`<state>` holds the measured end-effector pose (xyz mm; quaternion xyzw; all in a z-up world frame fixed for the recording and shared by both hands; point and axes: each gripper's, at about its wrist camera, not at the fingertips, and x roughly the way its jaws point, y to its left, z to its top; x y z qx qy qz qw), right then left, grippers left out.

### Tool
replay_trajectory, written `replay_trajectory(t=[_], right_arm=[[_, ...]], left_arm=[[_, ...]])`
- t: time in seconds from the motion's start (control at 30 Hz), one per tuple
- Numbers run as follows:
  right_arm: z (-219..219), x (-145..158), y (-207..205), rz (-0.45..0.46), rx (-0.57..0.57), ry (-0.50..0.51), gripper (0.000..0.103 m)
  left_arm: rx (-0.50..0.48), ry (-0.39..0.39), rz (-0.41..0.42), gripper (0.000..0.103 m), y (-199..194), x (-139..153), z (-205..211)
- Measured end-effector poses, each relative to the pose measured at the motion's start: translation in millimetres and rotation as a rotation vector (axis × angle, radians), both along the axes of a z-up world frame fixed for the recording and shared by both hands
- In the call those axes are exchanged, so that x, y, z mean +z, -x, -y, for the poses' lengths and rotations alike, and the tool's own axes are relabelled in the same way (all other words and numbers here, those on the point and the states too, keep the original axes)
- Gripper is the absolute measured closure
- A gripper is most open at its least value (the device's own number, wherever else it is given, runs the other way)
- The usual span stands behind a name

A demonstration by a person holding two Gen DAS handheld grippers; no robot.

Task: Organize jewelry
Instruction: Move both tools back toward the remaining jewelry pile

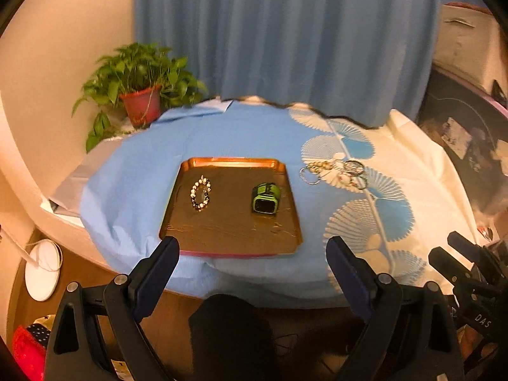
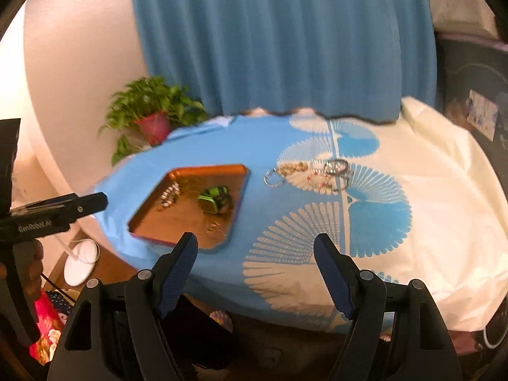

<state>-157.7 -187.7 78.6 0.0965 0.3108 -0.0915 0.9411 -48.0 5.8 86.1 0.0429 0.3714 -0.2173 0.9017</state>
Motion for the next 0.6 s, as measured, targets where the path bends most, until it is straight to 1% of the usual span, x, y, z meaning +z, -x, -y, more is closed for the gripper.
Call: replay_trajectory(t=[0.17, 0.33, 0.43, 0.53, 0.6], right_arm=[[-16.8, 23.6, 39.5, 0.067, 0.007, 0.011, 0.026], [-25.1, 38.9, 73.2, 0.114, 0.004, 0.019, 0.025], [-26.2, 44.4, 90.7, 0.136, -0.007, 0.031, 0.024], [-22.3, 46.8, 97.0, 0.138, -0.024, 0.035, 0.024], [-16.7, 46.9, 98.1, 0.138, -0.046, 0.037, 0.024]], left_arm=[[0.0, 0.016, 0.054, 0.011, 36.0, 22.3, -11.6], [-0.005, 0.041, 0.108, 0.008, 67.1, 38.7, -18.7], [-0.026, 0.043, 0.113, 0.008, 73.9, 41.6, -14.3], [-0.054, 0.039, 0.111, 0.008, 72.1, 41.6, -6.6], [-0.056, 0.031, 0.122, 0.008, 68.9, 40.7, -2.7]])
